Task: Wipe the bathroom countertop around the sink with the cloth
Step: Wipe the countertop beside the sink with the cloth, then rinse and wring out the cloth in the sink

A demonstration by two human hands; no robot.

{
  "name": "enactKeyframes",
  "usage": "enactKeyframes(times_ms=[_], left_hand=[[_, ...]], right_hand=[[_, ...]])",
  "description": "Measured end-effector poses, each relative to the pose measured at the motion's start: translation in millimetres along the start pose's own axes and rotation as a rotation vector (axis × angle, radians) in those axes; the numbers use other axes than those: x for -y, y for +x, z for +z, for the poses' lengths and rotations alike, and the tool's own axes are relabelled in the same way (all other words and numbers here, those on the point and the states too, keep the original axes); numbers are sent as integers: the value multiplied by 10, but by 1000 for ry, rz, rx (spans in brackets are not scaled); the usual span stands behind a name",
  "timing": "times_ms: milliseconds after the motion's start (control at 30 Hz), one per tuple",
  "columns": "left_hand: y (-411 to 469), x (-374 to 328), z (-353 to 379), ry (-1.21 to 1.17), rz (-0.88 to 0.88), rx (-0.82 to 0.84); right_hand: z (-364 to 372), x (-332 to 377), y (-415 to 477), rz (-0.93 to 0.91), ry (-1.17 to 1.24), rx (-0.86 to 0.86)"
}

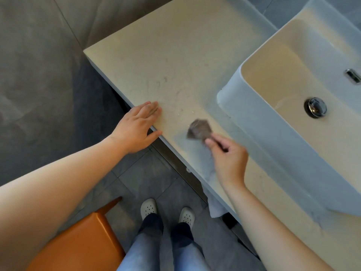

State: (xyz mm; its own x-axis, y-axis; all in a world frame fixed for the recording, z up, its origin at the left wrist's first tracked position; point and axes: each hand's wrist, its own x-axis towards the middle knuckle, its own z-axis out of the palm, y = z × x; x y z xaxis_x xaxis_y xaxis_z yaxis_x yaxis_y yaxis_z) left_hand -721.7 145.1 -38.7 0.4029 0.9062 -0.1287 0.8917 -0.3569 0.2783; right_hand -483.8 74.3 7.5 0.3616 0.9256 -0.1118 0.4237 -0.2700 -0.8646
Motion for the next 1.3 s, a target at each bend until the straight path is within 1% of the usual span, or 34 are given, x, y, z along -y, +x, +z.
enactKeyframes(times_ms=[67, 100, 200, 267, 333, 467, 567, 633, 700, 867, 1000, 1100, 1167, 1267, 1300], left_hand=[[-5, 5, 2, 4, 4, -2], [-6, 6, 0, 6, 6, -2], [-3, 11, 4, -1, 4, 5], [-2, 29, 13, 4, 7, 8], [-3, 49, 25, 12, 16, 6], [-3, 61, 38, 24, 29, 4], [2, 78, 37, 14, 33, -3], [-2, 81, 44, 4, 38, -10], [1, 82, 41, -14, 42, -7], [-21, 200, -59, -112, 57, -19], [-152, 408, -130, -105, -7, -60], [-279, 496, -130, -105, -41, -60], [-378, 499, -144, -140, -80, -88], [-542, 456, -209, -229, -129, -99], [-591, 438, -241, -258, -139, -88]], right_hand=[[-22, 19, 337, -90, -104, -128], [-7, -7, 502, -125, -167, -155], [130, -196, 823, -159, -349, -155], [271, -317, 845, -186, -432, -197], [383, -343, 834, -201, -438, -244], [488, -238, 974, -247, -455, -192], [554, -213, 1019, -235, -442, -252], [570, -205, 985, -216, -409, -259], [566, -194, 936, -222, -399, -209], [676, -132, 539, -311, -391, -64], [808, -71, 171, -357, -383, 4], [846, -10, -75, -362, -357, 113], [797, 57, -180, -276, -282, 235], [637, 179, -256, 19, -101, 444], [568, 214, -271, 65, -70, 471]])
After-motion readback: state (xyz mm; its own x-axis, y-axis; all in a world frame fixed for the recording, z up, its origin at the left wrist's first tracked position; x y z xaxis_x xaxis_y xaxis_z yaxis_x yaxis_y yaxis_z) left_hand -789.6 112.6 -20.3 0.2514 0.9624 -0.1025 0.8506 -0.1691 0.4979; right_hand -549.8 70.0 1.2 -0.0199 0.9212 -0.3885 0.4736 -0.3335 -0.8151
